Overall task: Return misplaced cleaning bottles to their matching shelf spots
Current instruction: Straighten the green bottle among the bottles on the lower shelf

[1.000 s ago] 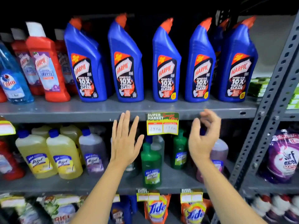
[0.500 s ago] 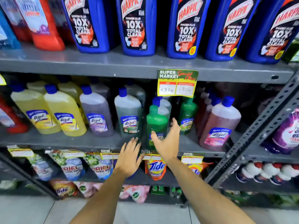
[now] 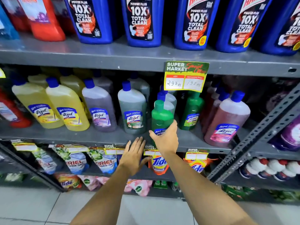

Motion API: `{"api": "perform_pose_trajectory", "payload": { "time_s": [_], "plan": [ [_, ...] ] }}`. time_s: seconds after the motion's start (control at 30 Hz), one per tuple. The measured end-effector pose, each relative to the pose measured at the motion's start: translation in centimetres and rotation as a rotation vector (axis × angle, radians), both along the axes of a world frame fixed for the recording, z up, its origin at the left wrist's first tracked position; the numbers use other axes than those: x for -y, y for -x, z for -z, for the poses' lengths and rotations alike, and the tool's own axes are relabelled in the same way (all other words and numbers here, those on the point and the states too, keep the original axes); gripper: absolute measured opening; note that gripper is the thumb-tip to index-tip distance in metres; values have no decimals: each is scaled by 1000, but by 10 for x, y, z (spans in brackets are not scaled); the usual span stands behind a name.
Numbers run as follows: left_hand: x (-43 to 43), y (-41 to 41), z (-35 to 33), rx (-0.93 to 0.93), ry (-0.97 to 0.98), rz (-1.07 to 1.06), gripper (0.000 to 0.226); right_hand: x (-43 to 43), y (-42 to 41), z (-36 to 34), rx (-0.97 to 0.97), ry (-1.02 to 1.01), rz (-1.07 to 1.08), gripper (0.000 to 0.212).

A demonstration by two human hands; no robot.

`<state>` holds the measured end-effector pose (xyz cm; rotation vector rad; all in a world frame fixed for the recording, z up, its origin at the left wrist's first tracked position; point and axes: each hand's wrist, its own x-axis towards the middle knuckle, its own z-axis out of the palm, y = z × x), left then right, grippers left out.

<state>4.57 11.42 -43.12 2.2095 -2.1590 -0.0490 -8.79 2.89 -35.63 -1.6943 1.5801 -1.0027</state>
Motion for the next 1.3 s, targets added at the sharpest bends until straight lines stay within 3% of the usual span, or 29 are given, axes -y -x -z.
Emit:
{"api": "perform_pose_trajectory", "payload": {
  "time_s": [0.2,0.8,1.3],
  "plan": [
    [-1,-4,-4,-38,13,34,75,10,21,0,7,-18,36,93],
    [-1,0,0,2,5,22,76,43,82,1,52,-7,186,97],
    [-1,-1,5,36,13,3,75,73,96,6,152,-44,54,100]
  ]
}}
